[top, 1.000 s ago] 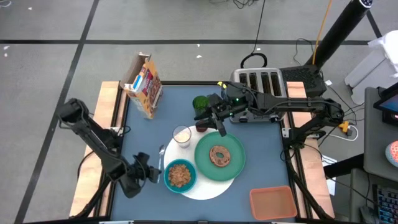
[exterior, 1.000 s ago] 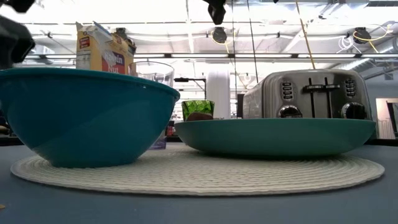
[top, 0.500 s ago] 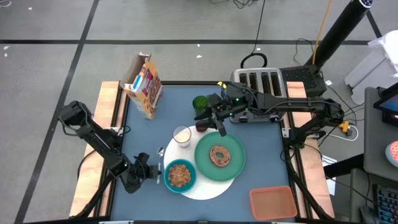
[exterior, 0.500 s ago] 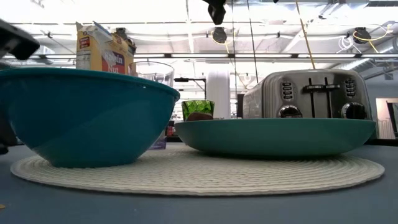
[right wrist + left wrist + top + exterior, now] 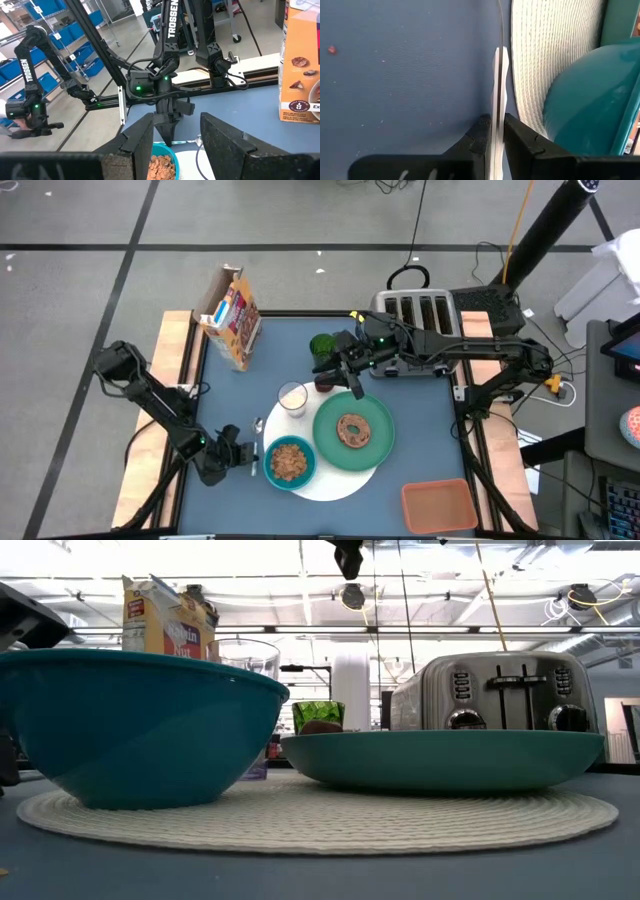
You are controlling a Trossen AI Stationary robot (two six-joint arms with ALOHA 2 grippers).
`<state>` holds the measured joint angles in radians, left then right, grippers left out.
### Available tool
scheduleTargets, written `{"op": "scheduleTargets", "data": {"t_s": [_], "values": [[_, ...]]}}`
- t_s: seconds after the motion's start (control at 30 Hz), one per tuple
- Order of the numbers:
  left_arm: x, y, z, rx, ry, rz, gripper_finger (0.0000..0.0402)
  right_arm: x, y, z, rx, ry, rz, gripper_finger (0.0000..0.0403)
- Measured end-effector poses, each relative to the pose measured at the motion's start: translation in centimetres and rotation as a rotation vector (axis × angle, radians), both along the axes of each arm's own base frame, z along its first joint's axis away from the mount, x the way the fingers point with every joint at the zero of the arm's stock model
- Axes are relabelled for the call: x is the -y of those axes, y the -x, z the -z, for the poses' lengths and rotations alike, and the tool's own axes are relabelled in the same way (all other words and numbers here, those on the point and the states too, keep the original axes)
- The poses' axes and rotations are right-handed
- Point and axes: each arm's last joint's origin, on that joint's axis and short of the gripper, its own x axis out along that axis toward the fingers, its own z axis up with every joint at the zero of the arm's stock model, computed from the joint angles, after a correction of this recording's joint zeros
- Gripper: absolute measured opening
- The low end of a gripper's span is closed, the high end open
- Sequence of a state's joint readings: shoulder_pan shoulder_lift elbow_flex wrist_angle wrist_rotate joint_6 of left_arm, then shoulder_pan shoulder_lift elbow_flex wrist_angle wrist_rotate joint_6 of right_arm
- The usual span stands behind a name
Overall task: Arrange a breakfast setting
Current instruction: Put the white green spoon to the left of the white tablemat
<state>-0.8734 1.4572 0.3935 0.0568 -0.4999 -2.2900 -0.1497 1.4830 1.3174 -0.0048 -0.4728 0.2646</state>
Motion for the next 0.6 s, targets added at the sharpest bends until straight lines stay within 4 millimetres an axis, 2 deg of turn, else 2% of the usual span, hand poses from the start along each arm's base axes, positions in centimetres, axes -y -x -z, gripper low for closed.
{"op": "scheduleTargets", "data": {"t_s": [0.2,0.6], "values": [[-0.31,-0.30,0.05,-0.009,0.005,-0.012,0.0061,0.00,-0.01,0.01,0.000,0.000,0.000,0.0155],[-0.33,-0.34,0.05,-0.008,-0.009,0.003,0.0066,0.00,-0.01,0.01,0.000,0.000,0.000,0.0155]]}}
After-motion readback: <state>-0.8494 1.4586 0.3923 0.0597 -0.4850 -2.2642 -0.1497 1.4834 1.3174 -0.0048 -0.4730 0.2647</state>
